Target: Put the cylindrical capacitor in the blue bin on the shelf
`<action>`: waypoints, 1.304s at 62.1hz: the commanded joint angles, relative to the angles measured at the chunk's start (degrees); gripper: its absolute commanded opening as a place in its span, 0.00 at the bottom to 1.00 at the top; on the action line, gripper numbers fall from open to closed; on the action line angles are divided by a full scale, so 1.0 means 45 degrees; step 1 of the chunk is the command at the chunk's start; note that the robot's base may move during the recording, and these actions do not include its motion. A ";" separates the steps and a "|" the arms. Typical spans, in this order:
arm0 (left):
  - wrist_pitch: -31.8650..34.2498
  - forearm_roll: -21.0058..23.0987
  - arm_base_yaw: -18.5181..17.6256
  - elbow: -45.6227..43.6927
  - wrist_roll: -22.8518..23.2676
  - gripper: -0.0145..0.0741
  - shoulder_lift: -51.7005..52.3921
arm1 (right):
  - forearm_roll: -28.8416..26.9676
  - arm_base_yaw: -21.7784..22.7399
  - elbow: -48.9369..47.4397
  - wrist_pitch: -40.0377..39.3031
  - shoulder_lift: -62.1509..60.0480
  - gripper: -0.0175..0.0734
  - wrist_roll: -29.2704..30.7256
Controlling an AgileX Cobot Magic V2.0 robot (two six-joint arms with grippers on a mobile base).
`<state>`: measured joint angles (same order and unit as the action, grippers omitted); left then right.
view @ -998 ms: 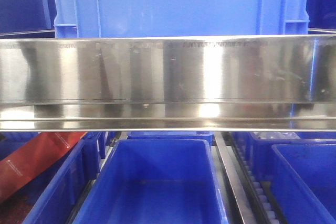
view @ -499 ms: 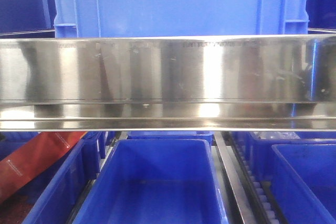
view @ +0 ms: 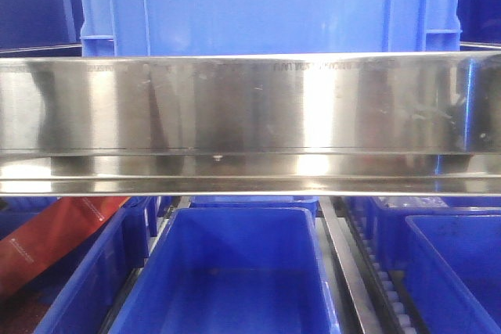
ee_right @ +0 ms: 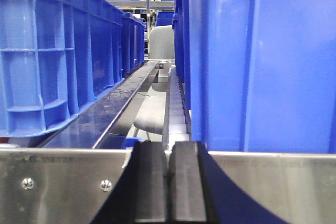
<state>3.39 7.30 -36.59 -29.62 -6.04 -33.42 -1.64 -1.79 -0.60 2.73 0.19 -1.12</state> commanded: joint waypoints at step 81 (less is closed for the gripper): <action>-0.0239 -0.1094 0.6120 0.6582 0.0470 0.04 0.7426 | -0.0002 0.0072 0.0035 -0.0130 -0.0042 0.01 0.0062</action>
<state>0.00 0.70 -9.22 0.08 -1.51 -0.27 -1.64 -1.70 -0.57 2.85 0.19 -1.12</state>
